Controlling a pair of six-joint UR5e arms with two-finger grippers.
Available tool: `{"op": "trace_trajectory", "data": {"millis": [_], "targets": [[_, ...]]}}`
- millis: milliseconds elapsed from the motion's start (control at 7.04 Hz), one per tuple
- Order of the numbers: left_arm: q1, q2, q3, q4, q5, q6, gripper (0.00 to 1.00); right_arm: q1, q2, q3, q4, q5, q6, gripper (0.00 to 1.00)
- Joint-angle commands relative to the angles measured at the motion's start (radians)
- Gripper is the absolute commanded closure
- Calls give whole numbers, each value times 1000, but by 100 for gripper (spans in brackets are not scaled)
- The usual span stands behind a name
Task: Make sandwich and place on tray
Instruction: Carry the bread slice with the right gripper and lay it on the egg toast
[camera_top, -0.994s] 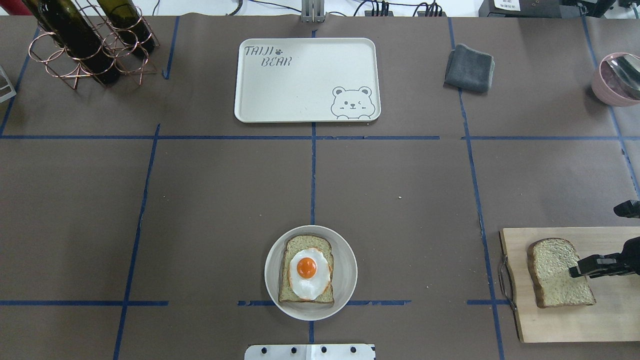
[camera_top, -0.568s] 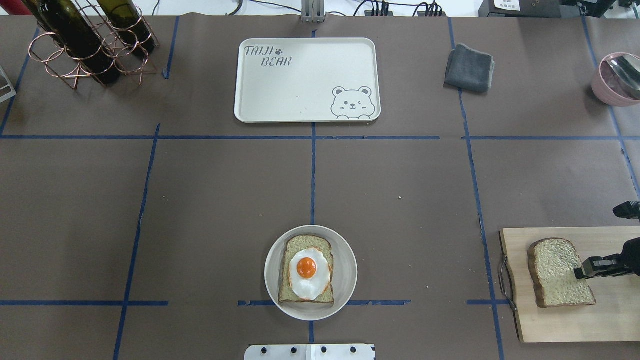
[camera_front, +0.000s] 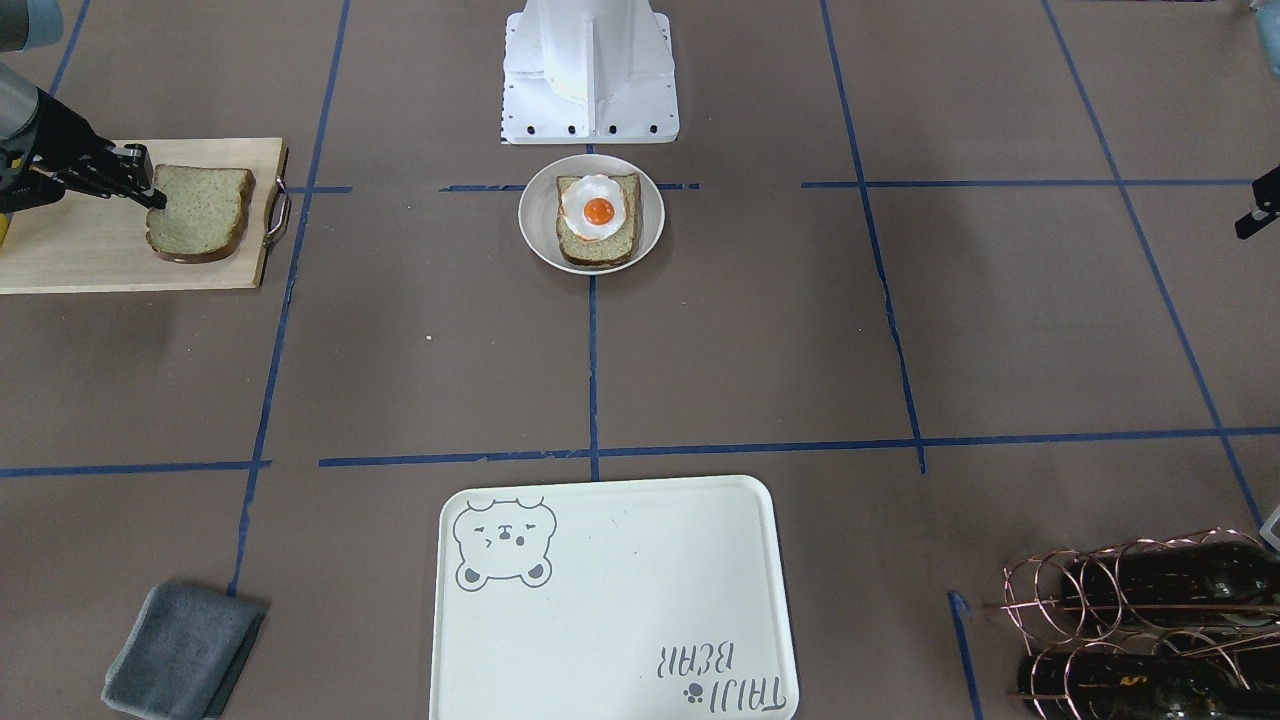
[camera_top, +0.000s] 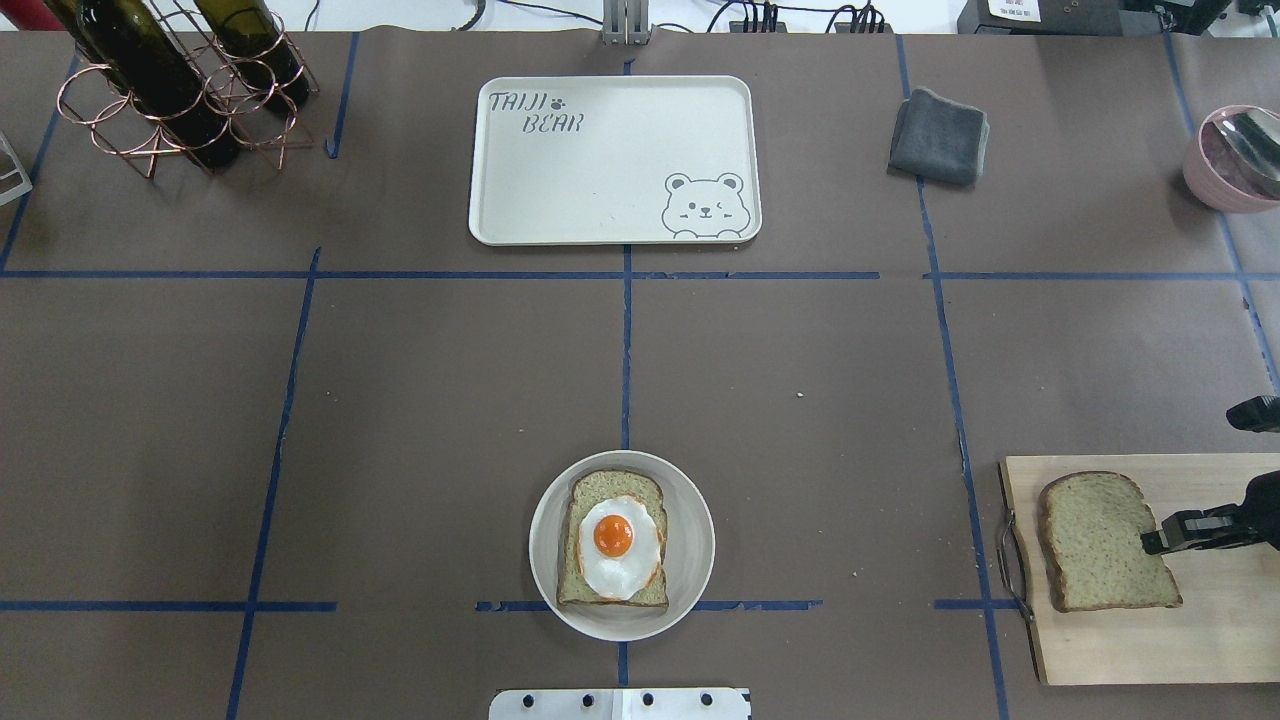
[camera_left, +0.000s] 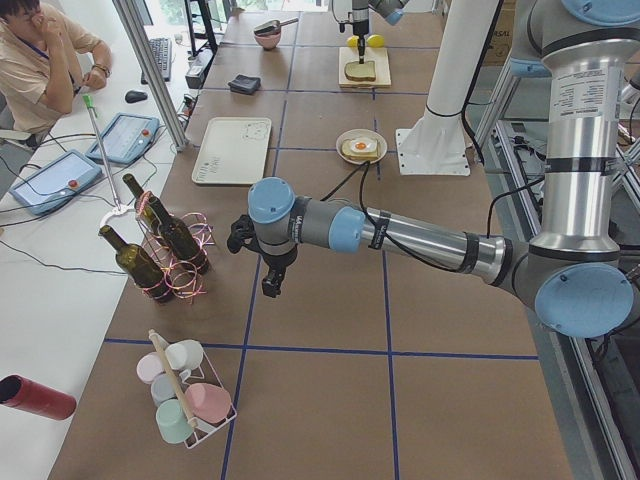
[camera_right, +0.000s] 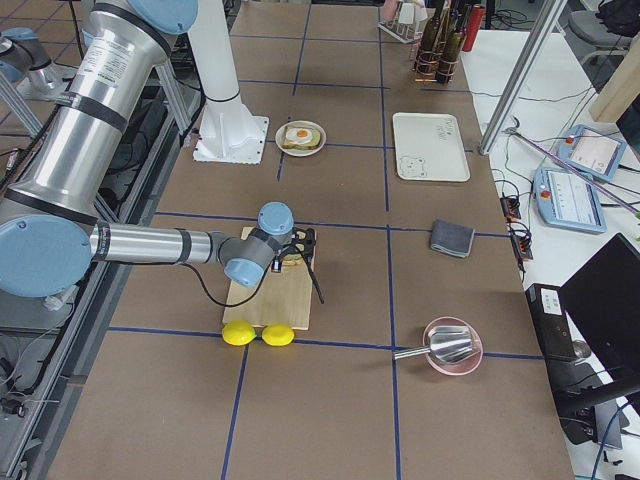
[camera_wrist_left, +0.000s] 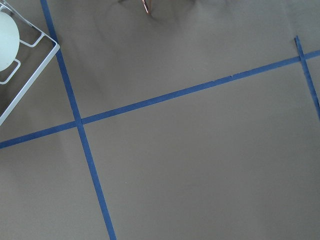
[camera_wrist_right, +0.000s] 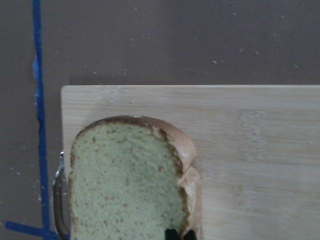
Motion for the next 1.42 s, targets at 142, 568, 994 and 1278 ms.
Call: {"op": "trace_trajectory", "data": {"millis": [142, 568, 994, 1278], "targets": [[0, 0, 3, 0, -18, 2, 0, -6, 70, 111, 99, 7, 243, 100], [0, 0, 3, 0, -20, 0, 0, -90, 378, 90, 147, -3, 564, 100], [0, 0, 2, 0, -21, 2, 0, -371, 615, -30, 144, -282, 640, 100], [0, 2, 0, 0, -21, 2, 0, -434, 696, -53, 36, -338, 640, 100]]}}
